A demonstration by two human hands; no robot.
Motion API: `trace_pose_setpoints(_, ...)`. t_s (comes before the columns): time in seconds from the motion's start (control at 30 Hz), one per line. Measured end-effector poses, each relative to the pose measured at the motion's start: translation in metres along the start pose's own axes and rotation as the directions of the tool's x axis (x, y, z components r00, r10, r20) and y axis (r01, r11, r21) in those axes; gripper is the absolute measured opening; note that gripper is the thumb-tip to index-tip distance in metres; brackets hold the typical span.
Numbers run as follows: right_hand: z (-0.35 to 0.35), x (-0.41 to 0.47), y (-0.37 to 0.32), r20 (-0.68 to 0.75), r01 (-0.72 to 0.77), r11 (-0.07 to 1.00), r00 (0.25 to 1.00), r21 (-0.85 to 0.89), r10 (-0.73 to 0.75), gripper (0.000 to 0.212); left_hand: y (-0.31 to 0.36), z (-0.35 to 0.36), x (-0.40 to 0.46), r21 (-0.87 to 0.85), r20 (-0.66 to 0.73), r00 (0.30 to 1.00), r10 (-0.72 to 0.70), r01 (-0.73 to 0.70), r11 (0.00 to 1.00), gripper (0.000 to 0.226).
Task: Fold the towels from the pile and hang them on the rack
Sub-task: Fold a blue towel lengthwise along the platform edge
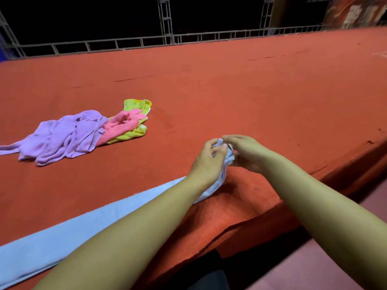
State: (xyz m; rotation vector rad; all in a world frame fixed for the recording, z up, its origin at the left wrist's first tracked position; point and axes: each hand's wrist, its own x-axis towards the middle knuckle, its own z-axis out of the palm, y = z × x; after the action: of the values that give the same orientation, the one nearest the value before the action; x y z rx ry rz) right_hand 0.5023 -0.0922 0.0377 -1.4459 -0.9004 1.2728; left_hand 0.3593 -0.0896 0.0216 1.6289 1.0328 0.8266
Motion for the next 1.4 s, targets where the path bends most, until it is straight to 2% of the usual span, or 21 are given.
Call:
trace_pose_setpoints(0.03, 0.002, -0.001, -0.002, 0.004, -0.02, 0.996, 1.0, 0.083, 0.02, 0.022, 0.002, 0.0, -0.004, 0.008, -0.001, 1.0, 0.028, -0.028, 1.0, 0.057)
trace_pose_setpoints(0.13, 0.004, -0.003, -0.005, -0.037, -0.024, 0.962, 0.999, 0.27, 0.035, 0.028, -0.002, -0.004, -0.018, 0.023, -0.003, 0.996, 0.085, -0.085, 0.996, 0.088)
trace_pose_setpoints(0.2, 0.006, -0.006, -0.004, -0.031, -0.006, 0.96, 0.999, 0.281, 0.015, 0.036, -0.005, -0.007, -0.021, 0.087, -0.031, 0.993, 0.117, -0.114, 0.99, 0.094)
trace_pose_setpoints(0.3, 0.009, -0.011, 0.0, 0.042, 0.014, 0.979, 0.999, 0.201, -0.023, 0.049, -0.007, -0.011, -0.02, 0.147, -0.082, 0.985, 0.149, -0.136, 0.98, 0.098)
trace_pose_setpoints(0.43, 0.008, -0.017, 0.002, 0.174, 0.079, 0.988, 0.98, 0.132, -0.102, 0.059, -0.007, -0.014, -0.017, 0.185, -0.169, 0.969, 0.182, -0.15, 0.971, 0.089)
trace_pose_setpoints(0.53, 0.008, -0.018, 0.002, 0.151, 0.173, 0.985, 0.973, 0.003, -0.172, 0.063, -0.003, -0.017, -0.019, 0.207, -0.224, 0.947, 0.232, -0.186, 0.96, 0.069)
trace_pose_setpoints(0.6, 0.009, -0.019, 0.002, 0.121, 0.267, 0.952, 0.961, -0.151, -0.25, 0.066, -0.002, -0.021, -0.022, 0.191, -0.243, 0.939, 0.243, -0.199, 0.961, 0.055)
trace_pose_setpoints(0.67, 0.01, -0.019, 0.0, 0.149, 0.339, 0.913, 0.938, -0.227, -0.312, 0.069, -0.002, -0.025, -0.025, 0.166, -0.25, 0.939, 0.238, -0.201, 0.965, 0.049)
trace_pose_setpoints(0.9, 0.032, -0.018, -0.016, 0.27, 0.431, 0.895, 0.881, -0.117, -0.389, 0.051, 0.004, -0.054, -0.042, 0.113, -0.294, 0.928, 0.23, -0.206, 0.972, 0.046)
trace_pose_setpoints(1.07, 0.074, -0.014, -0.031, 0.364, 0.431, 0.901, 0.847, -0.045, -0.387, 0.046, -0.001, -0.088, -0.06, 0.084, -0.338, 0.916, 0.216, -0.199, 0.976, 0.054)
trace_pose_setpoints(1.27, 0.15, -0.014, -0.052, 0.486, 0.47, 0.877, 0.792, -0.097, -0.37, 0.049, -0.012, -0.153, -0.093, 0.076, -0.46, 0.863, 0.208, -0.195, 0.978, 0.052)
trace_pose_setpoints(1.4, 0.223, -0.018, -0.049, 0.599, 0.535, 0.833, 0.715, -0.139, -0.36, 0.05, -0.027, -0.201, -0.13, 0.121, -0.57, 0.804, 0.171, -0.124, 0.985, 0.053)
